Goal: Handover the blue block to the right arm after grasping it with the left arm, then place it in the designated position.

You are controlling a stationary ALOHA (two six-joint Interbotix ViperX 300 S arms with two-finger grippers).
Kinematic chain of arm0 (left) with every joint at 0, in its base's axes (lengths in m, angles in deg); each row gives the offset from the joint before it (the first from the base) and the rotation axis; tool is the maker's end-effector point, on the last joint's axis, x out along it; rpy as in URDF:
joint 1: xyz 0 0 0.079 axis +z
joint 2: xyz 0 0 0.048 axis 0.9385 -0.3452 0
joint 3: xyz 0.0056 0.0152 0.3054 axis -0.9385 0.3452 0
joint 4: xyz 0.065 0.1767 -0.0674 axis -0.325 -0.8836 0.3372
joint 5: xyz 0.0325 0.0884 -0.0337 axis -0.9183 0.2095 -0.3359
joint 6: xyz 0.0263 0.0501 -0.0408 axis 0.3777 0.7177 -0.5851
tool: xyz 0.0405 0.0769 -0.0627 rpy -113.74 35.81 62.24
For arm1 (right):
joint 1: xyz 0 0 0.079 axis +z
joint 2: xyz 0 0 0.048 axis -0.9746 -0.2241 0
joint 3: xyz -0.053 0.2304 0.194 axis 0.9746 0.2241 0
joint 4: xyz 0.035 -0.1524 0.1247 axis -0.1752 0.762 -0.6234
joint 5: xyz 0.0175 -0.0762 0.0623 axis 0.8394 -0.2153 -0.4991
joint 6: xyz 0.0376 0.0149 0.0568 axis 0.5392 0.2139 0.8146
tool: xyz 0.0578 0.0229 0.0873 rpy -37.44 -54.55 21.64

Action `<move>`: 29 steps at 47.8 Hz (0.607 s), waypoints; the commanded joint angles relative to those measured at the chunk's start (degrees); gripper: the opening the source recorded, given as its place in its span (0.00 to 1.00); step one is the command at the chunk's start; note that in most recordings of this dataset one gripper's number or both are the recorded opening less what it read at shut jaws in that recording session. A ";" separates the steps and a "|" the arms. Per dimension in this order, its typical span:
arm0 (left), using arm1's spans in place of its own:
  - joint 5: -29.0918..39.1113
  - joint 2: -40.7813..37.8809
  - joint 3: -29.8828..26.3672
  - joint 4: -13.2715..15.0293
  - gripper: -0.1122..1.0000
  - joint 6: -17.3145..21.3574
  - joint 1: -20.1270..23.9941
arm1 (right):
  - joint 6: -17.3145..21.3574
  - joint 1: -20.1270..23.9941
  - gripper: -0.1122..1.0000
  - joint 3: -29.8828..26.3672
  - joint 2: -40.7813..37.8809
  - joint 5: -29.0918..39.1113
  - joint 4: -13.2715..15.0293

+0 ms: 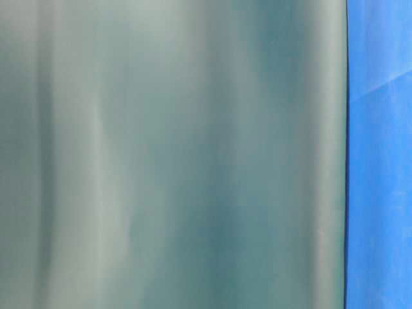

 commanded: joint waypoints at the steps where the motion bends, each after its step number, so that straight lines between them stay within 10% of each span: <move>1: -0.26 0.18 -1.05 -0.18 0.11 -0.62 -0.09 | -0.09 0.00 0.10 -1.23 -0.35 -0.35 -0.09; 29: 0.35 0.35 -1.14 -0.35 0.12 1.49 -1.76 | -0.35 -0.09 0.05 -2.99 -1.14 3.69 0.09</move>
